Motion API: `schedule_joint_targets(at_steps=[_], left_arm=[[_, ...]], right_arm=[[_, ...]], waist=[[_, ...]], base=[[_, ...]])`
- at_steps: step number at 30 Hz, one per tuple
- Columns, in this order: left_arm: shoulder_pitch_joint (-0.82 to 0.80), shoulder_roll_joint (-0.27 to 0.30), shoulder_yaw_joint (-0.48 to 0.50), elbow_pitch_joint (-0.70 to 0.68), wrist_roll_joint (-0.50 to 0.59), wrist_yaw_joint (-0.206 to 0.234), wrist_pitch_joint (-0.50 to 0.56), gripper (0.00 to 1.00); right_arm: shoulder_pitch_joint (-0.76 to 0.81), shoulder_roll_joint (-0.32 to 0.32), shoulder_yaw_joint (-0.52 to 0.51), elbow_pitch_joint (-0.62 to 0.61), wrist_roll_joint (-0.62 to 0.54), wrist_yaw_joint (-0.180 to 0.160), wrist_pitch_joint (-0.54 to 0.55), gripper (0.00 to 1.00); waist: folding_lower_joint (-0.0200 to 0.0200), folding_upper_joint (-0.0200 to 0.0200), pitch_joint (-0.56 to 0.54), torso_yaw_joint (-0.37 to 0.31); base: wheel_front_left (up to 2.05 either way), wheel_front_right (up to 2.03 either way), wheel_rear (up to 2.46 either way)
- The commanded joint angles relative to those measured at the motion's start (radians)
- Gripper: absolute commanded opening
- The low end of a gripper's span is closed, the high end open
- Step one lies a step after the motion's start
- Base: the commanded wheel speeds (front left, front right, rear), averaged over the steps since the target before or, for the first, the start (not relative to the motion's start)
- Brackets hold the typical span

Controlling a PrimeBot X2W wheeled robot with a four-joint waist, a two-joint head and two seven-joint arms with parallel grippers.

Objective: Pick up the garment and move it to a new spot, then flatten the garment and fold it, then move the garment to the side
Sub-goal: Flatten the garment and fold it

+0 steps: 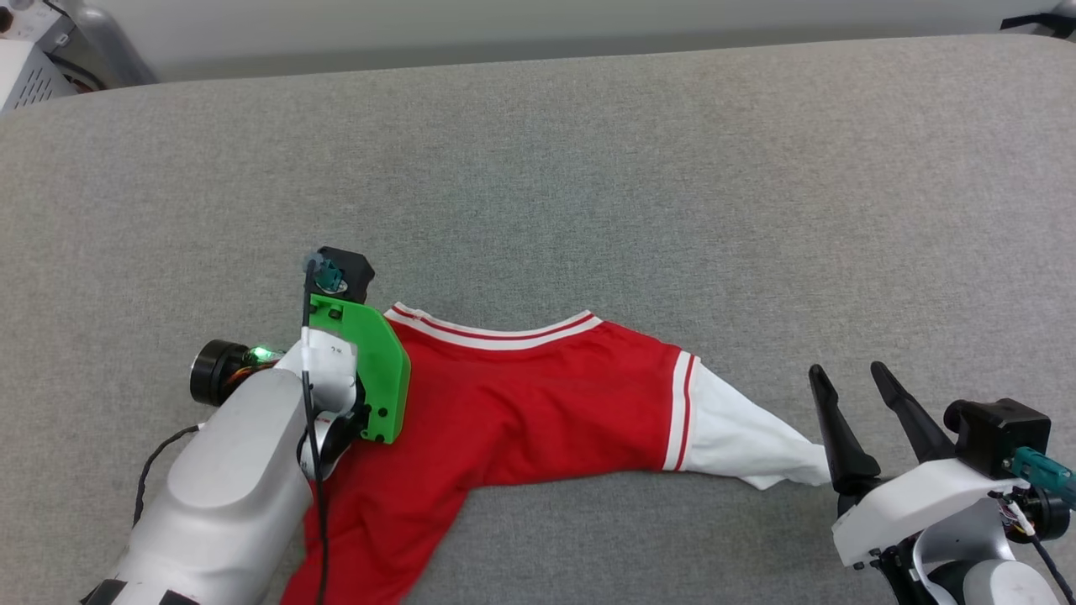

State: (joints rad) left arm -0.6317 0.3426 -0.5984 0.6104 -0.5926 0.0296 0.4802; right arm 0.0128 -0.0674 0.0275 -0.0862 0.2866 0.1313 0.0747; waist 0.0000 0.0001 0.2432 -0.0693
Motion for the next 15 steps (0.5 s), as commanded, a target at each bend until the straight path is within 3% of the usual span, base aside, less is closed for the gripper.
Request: schedule_joint_targets(at_steps=[1, 9, 15], left_arm=[[-0.004, 0.005, 0.003, 0.028, 0.016, 0.024, -0.037, 0.00], [-0.116, -0.006, 0.004, -0.001, 0.131, 0.115, -0.274, 0.00], [-0.097, -0.112, -0.102, -0.037, 0.172, 0.077, -0.317, 0.00]], right_arm=[[-0.020, -0.004, -0.004, 0.006, -0.005, -0.001, -0.005, 1.00], [-0.014, -0.001, -0.020, 0.018, -0.015, -0.001, 0.011, 1.00], [0.002, 0.004, -0.024, 0.010, -0.015, -0.001, 0.022, 1.00]], waist=[[0.0000, -0.0001, -0.011, 0.005], [0.0000, -0.0001, -0.055, 0.007], [0.0000, -0.0001, -0.071, 0.003]], base=[[0.00, 0.00, 0.00], [0.00, 0.00, 0.00], [0.00, 0.00, 0.00]])
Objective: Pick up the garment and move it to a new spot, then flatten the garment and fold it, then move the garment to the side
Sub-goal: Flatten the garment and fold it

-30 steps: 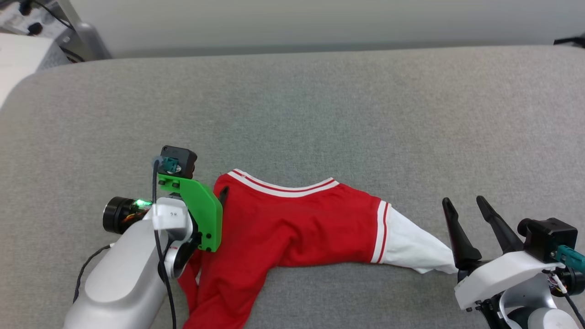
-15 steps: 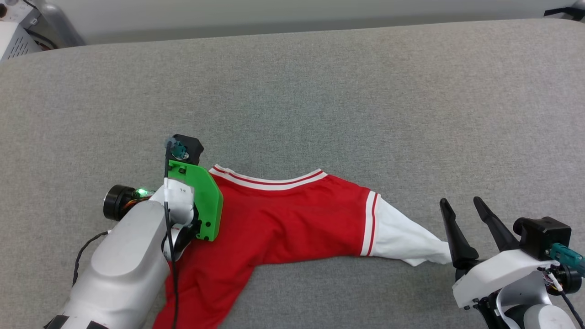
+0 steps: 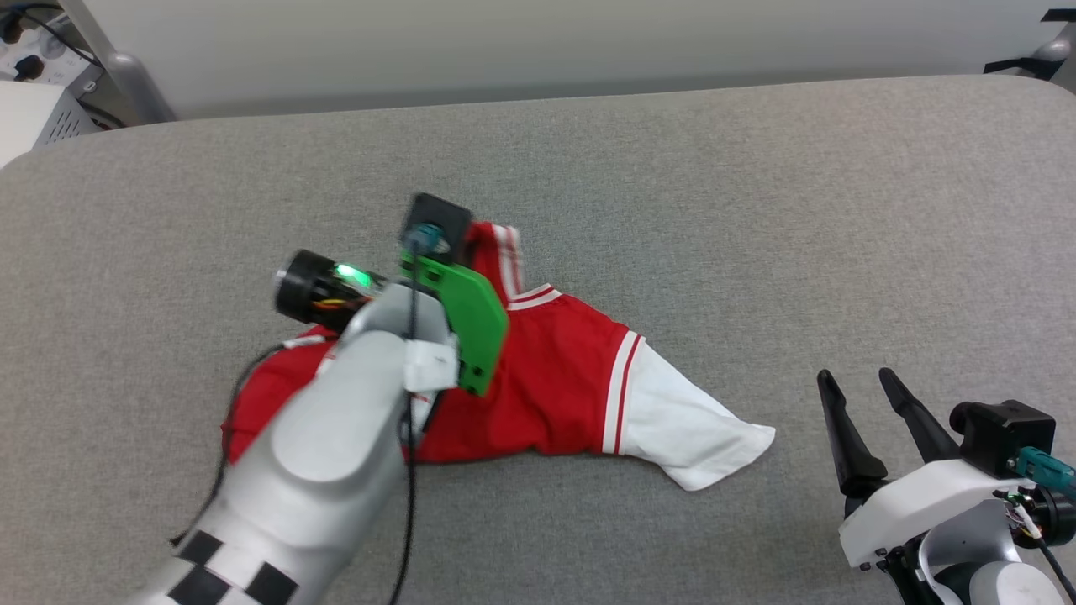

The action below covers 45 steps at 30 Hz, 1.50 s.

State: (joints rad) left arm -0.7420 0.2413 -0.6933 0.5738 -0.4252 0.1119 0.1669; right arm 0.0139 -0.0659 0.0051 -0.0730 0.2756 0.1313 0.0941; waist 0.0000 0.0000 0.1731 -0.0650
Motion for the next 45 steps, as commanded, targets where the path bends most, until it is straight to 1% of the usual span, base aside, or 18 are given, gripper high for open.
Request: schedule_joint_targets(at_steps=[1, 5, 7, 10, 12, 13, 14, 15, 20, 23, 27, 29, 31, 35, 38, 40, 42, 45], left_arm=[[0.029, -0.034, -0.030, 0.002, 0.005, -0.021, -0.002, 0.00], [0.093, -0.102, -0.116, 0.030, 0.008, -0.076, 0.008, 0.00], [0.125, -0.124, -0.150, 0.047, 0.006, -0.099, 0.009, 0.00], [0.162, -0.145, -0.183, 0.067, -0.001, -0.120, 0.004, 0.00], [0.176, -0.151, -0.190, 0.077, -0.004, -0.121, -0.008, 0.00], [0.182, -0.153, -0.189, 0.078, -0.007, -0.116, -0.021, 0.16], [0.186, -0.155, -0.187, 0.077, -0.007, -0.110, -0.034, 0.41], [0.191, -0.155, -0.185, 0.073, -0.007, -0.103, -0.051, 1.00], [0.217, -0.130, -0.155, 0.031, -0.007, -0.058, -0.137, 1.00], [0.236, -0.100, -0.131, -0.022, -0.014, -0.031, -0.166, 1.00], [0.238, -0.045, -0.090, -0.098, -0.031, -0.006, -0.158, 1.00], [0.223, -0.013, -0.070, -0.126, -0.042, -0.004, -0.134, 1.00], [0.199, 0.020, -0.046, -0.145, -0.063, -0.016, -0.099, 1.00], [0.130, 0.086, 0.003, -0.133, -0.119, -0.059, -0.004, 1.00], [0.074, 0.123, 0.035, -0.097, -0.175, -0.116, 0.066, 1.00], [0.035, 0.141, 0.042, -0.068, -0.208, -0.163, 0.121, 1.00], [-0.004, 0.157, 0.038, -0.039, -0.235, -0.198, 0.178, 1.00], [-0.053, 0.174, 0.024, 0.002, -0.272, -0.225, 0.257, 1.00]], right_arm=[[0.003, 0.003, -0.001, -0.005, -0.003, -0.001, 0.005, 1.00], [0.006, 0.006, -0.002, -0.012, -0.002, -0.001, 0.014, 1.00], [0.006, 0.007, -0.003, -0.016, -0.003, -0.001, 0.017, 1.00], [0.007, 0.008, -0.007, -0.021, -0.004, -0.001, 0.020, 1.00], [0.008, 0.009, -0.008, -0.023, -0.006, -0.001, 0.021, 1.00], [0.010, 0.009, -0.009, -0.025, -0.006, -0.001, 0.022, 1.00], [0.012, 0.009, -0.010, -0.026, -0.007, -0.001, 0.022, 1.00], [0.014, 0.010, -0.010, -0.028, -0.008, -0.001, 0.022, 1.00], [0.028, 0.011, -0.011, -0.033, -0.012, -0.001, 0.026, 1.00], [0.038, 0.012, -0.014, -0.036, -0.013, -0.001, 0.028, 1.00], [0.042, 0.013, -0.015, -0.041, -0.012, -0.001, 0.031, 1.00], [0.042, 0.014, -0.013, -0.044, -0.011, -0.001, 0.031, 1.00], [0.037, 0.014, -0.007, -0.046, -0.009, -0.001, 0.031, 1.00], [0.016, 0.015, 0.011, -0.046, -0.003, -0.001, 0.029, 1.00], [-0.004, 0.015, 0.020, -0.037, 0.003, -0.001, 0.022, 1.00], [-0.018, 0.015, 0.028, -0.029, 0.007, -0.001, 0.017, 1.00], [-0.030, 0.015, 0.033, -0.019, 0.013, -0.001, 0.010, 1.00], [-0.046, 0.015, 0.039, -0.003, 0.022, -0.001, -0.001, 1.00]], waist=[[0.0000, 0.0000, -0.002, -0.002], [0.0000, 0.0000, -0.004, -0.004], [0.0000, 0.0000, -0.003, -0.003], [0.0000, 0.0000, -0.005, 0.002], [0.0000, 0.0000, -0.009, 0.005], [0.0000, 0.0000, -0.012, 0.009], [0.0000, 0.0000, -0.014, 0.011], [0.0000, 0.0000, -0.017, 0.014], [0.0000, 0.0000, -0.044, 0.026], [0.0000, 0.0000, -0.060, 0.034], [0.0000, 0.0000, -0.066, 0.040], [0.0000, 0.0000, -0.061, 0.041], [0.0000, 0.0000, -0.049, 0.038], [0.0000, 0.0000, -0.007, 0.017], [0.0000, 0.0000, 0.028, -0.010], [0.0000, 0.0000, 0.052, -0.029], [0.0000, 0.0000, 0.076, -0.047], [0.0000, 0.0000, 0.108, -0.072]], base=[[0.00, 0.00, 0.00], [0.00, 0.00, 0.00], [0.00, 0.00, 0.00], [0.00, 0.00, 0.00], [0.00, 0.00, 0.00], [0.00, 0.00, 0.00], [0.00, 0.00, 0.00], [0.00, 0.00, 0.00], [0.00, 0.00, 0.00], [0.00, 0.00, 0.00], [0.00, 0.00, 0.00], [0.00, 0.00, 0.00], [0.00, 0.00, 0.00], [0.00, 0.00, 0.00], [0.00, 0.00, 0.00], [0.00, 0.00, 0.00], [0.00, 0.00, 0.00], [0.00, 0.00, 0.00]])
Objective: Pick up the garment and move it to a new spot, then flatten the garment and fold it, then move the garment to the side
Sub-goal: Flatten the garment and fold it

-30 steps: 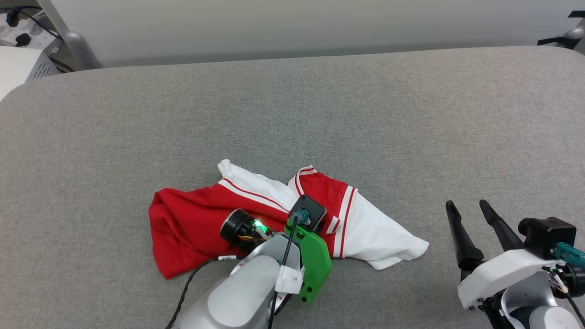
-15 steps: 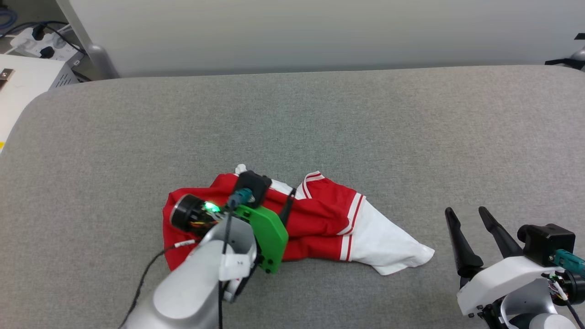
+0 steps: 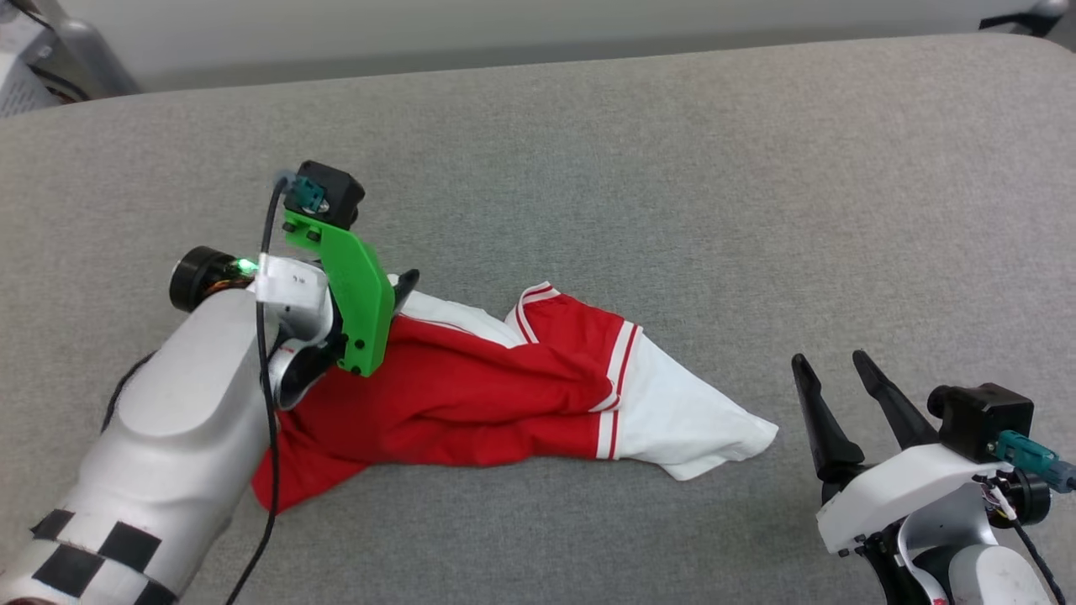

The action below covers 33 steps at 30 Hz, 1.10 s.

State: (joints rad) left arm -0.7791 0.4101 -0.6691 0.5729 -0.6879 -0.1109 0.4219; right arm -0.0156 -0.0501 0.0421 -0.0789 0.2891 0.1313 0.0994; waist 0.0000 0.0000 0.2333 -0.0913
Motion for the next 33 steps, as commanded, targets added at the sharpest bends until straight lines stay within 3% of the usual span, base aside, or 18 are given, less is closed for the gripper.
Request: schedule_joint_targets(at_steps=[1, 11, 12, 13, 14, 18, 24, 28, 33], left_arm=[[-0.032, 0.007, -0.006, 0.019, -0.027, -0.008, 0.032, 1.00], [-0.074, 0.014, -0.095, 0.202, -0.129, -0.019, 0.335, 1.00], [-0.069, 0.009, -0.100, 0.213, -0.140, -0.019, 0.359, 0.73], [-0.063, 0.000, -0.108, 0.217, -0.152, -0.019, 0.383, 0.19], [-0.059, -0.005, -0.111, 0.215, -0.162, -0.019, 0.391, 0.00], [-0.059, -0.002, -0.123, 0.179, -0.149, -0.019, 0.312, 0.00], [-0.090, 0.048, -0.077, 0.134, -0.085, 0.003, 0.022, 0.00], [-0.067, 0.079, -0.015, 0.132, -0.076, 0.082, -0.137, 0.00], [0.049, 0.095, 0.066, 0.118, -0.116, 0.203, -0.263, 0.00]], right_arm=[[-0.022, -0.001, 0.003, 0.009, 0.011, -0.001, -0.011, 1.00], [-0.059, 0.000, 0.018, 0.068, 0.029, -0.001, -0.043, 1.00], [-0.060, 0.000, 0.017, 0.072, 0.030, -0.001, -0.044, 1.00], [-0.061, 0.000, 0.016, 0.077, 0.031, -0.001, -0.046, 1.00], [-0.061, 0.000, 0.015, 0.079, 0.031, -0.001, -0.047, 1.00], [-0.060, 0.000, 0.005, 0.083, 0.032, -0.001, -0.045, 1.00], [-0.053, -0.001, -0.009, 0.078, 0.024, -0.001, -0.031, 1.00], [-0.041, -0.001, -0.022, 0.070, 0.018, -0.001, -0.020, 1.00], [-0.023, -0.001, -0.038, 0.062, 0.012, -0.001, -0.009, 1.00]], waist=[[0.0000, 0.0000, 0.059, -0.053], [0.0000, 0.0000, 0.092, -0.090], [0.0000, 0.0000, 0.091, -0.090], [0.0000, 0.0000, 0.089, -0.088], [0.0000, 0.0000, 0.088, -0.086], [0.0000, 0.0000, 0.080, -0.068], [0.0000, 0.0000, 0.053, -0.024], [0.0000, 0.0000, 0.032, 0.003], [0.0000, 0.0000, 0.011, 0.025]], base=[[0.00, 0.00, 0.00], [0.00, 0.00, 0.00], [0.00, 0.00, 0.00], [0.00, 0.00, 0.00], [0.00, 0.00, 0.00], [0.00, 0.00, 0.00], [0.00, 0.00, 0.00], [0.00, 0.00, 0.00], [0.00, 0.00, 0.00]])
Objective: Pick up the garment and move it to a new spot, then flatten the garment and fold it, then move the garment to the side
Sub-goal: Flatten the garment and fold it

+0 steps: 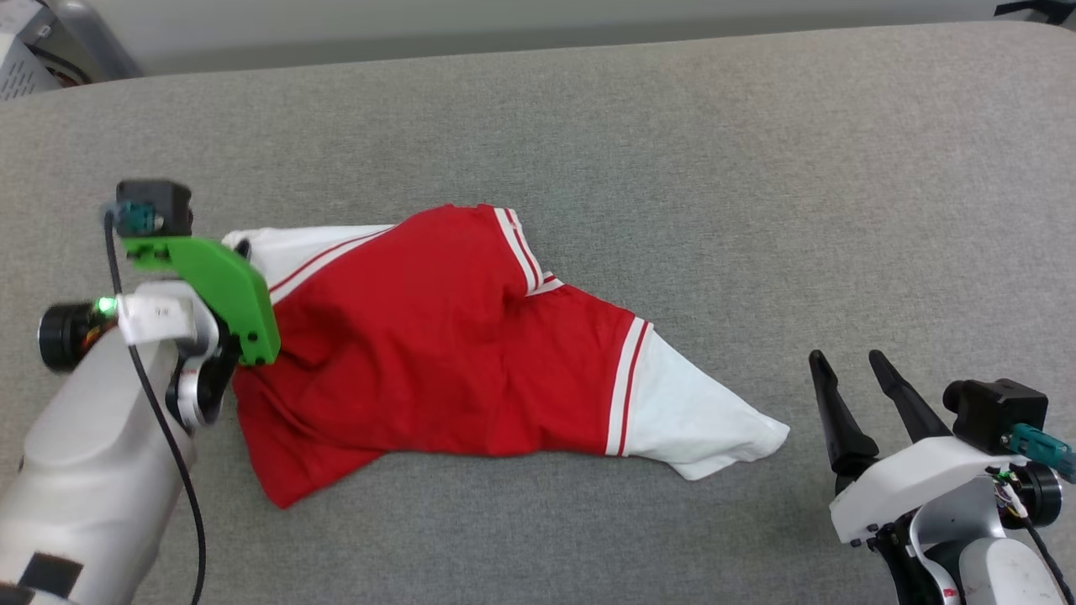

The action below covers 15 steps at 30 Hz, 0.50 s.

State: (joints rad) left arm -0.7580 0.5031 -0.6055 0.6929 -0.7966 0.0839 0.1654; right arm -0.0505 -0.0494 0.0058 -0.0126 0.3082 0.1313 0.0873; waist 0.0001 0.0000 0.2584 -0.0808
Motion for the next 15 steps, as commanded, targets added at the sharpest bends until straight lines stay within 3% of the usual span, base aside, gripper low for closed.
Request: schedule_joint_targets(at_steps=[1, 5, 10, 15], left_arm=[[0.066, -0.001, 0.020, -0.008, -0.024, 0.034, -0.025, 0.00], [0.222, -0.015, 0.071, -0.043, -0.076, 0.111, -0.099, 0.00], [0.416, -0.043, 0.108, -0.113, -0.126, 0.166, -0.183, 0.00], [0.489, -0.070, 0.106, -0.157, -0.132, 0.165, -0.241, 0.02]], right_arm=[[0.016, -0.002, -0.007, -0.006, -0.008, -0.001, 0.005, 1.00], [0.027, -0.002, -0.025, -0.007, -0.011, -0.001, 0.013, 1.00], [0.048, -0.001, -0.051, -0.010, -0.019, -0.001, 0.031, 1.00], [0.060, -0.001, -0.070, -0.014, -0.031, -0.001, 0.044, 1.00]], waist=[[-0.0001, 0.0000, -0.018, 0.019], [-0.0001, 0.0000, -0.032, 0.027], [-0.0001, 0.0000, -0.062, 0.044], [-0.0001, 0.0000, -0.095, 0.056]], base=[[0.00, 0.00, 0.00], [0.00, 0.00, 0.00], [0.00, 0.00, 0.00], [0.00, 0.00, 0.00]])
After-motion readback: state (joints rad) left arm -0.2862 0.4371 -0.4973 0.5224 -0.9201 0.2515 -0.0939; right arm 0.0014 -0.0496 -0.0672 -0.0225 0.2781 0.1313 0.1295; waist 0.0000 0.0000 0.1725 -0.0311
